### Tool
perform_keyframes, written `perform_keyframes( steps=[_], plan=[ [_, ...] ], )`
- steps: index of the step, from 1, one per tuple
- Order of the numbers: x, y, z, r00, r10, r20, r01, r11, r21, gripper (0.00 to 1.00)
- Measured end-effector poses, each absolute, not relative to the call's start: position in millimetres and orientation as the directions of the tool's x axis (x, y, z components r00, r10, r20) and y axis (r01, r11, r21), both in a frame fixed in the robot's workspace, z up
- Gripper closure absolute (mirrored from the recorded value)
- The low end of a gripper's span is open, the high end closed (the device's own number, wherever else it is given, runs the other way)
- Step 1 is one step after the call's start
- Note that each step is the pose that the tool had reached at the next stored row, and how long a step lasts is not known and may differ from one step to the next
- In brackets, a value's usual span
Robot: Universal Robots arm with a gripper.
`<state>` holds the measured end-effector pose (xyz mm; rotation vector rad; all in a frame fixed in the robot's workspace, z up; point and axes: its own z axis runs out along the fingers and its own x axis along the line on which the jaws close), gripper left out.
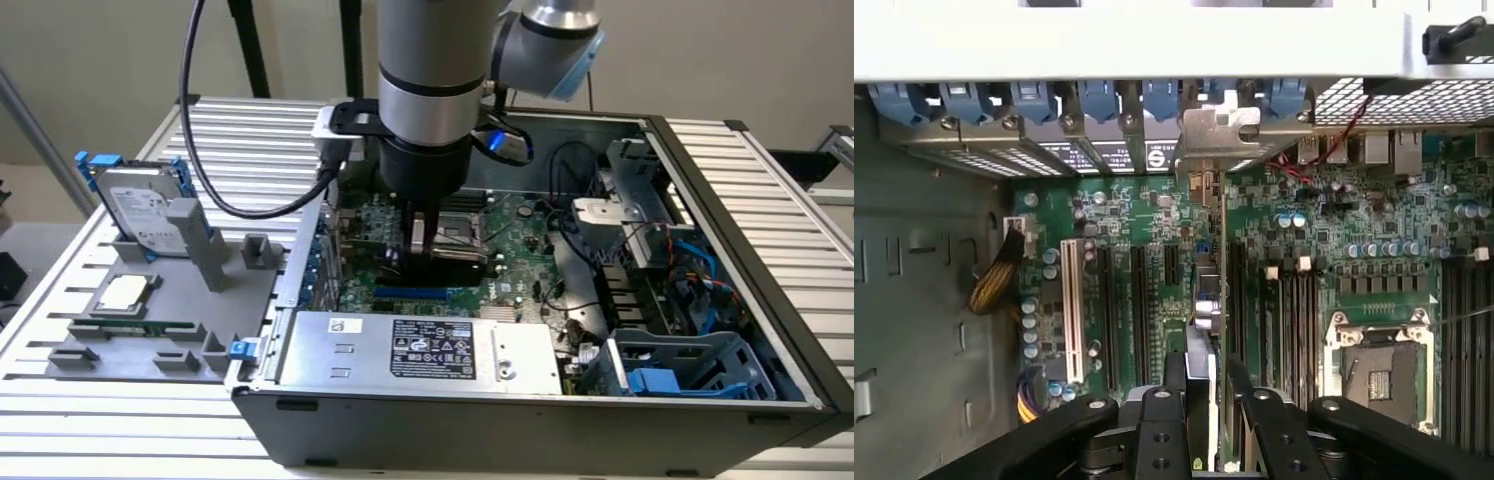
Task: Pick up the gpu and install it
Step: 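Insert the gpu into the slot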
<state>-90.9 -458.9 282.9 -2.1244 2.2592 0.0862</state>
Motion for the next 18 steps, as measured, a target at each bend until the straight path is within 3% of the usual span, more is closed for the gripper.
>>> perform_keyframes(
  steps=[18],
  plan=[
    [-93, -459, 265, -0.063, -0.995, -0.078, -0.998, 0.061, 0.020, 1.00]
  ],
)
